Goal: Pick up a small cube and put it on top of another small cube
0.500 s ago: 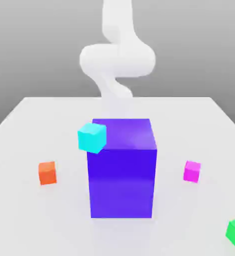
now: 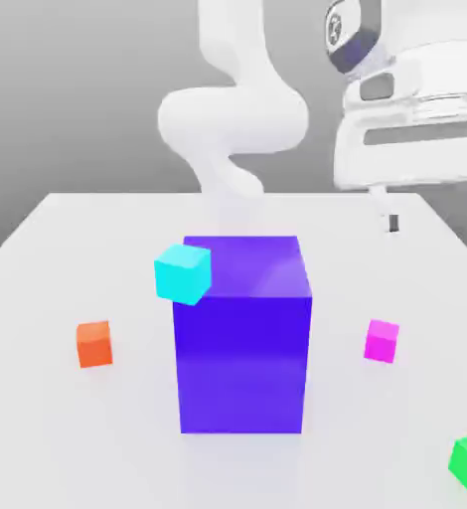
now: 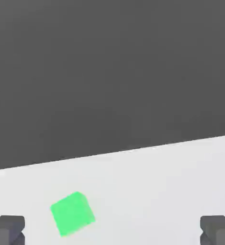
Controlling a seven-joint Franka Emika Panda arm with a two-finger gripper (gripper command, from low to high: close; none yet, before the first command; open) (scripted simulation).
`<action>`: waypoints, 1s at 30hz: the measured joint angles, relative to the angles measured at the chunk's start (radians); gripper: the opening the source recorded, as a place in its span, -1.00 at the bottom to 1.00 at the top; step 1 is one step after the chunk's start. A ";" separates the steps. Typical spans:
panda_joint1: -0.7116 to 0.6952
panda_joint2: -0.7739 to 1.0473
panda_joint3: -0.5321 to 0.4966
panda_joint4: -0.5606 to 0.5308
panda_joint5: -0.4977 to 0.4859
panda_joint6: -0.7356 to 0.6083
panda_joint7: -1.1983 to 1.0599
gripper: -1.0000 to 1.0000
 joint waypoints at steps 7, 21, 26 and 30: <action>0.049 0.167 0.158 -0.156 0.052 0.140 0.249 0.00; 0.066 0.368 0.263 -0.240 -0.069 0.302 0.574 0.00; 0.106 0.439 0.160 -0.220 -0.307 0.343 0.748 0.00; 0.217 0.494 0.004 -0.204 -0.491 0.376 0.882 0.00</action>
